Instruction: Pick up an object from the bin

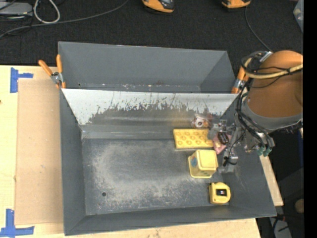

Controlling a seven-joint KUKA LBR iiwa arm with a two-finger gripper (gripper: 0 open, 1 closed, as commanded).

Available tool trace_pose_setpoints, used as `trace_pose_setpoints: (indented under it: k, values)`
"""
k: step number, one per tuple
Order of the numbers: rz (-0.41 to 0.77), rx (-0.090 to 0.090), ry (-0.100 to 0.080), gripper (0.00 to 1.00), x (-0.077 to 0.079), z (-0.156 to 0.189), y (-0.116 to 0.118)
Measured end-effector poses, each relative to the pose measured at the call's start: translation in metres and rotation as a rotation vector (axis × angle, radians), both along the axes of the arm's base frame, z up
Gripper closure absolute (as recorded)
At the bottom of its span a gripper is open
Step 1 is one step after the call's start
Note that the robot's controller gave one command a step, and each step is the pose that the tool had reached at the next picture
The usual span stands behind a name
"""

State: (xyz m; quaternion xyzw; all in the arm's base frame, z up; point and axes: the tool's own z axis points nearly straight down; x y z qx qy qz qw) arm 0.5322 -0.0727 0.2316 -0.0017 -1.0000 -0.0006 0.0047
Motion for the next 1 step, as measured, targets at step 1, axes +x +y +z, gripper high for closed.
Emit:
trace_pose_setpoints:
  k: [1]
  values:
    - [0.003,-0.001,-0.008,0.00,0.0015,0.0045,0.0005]
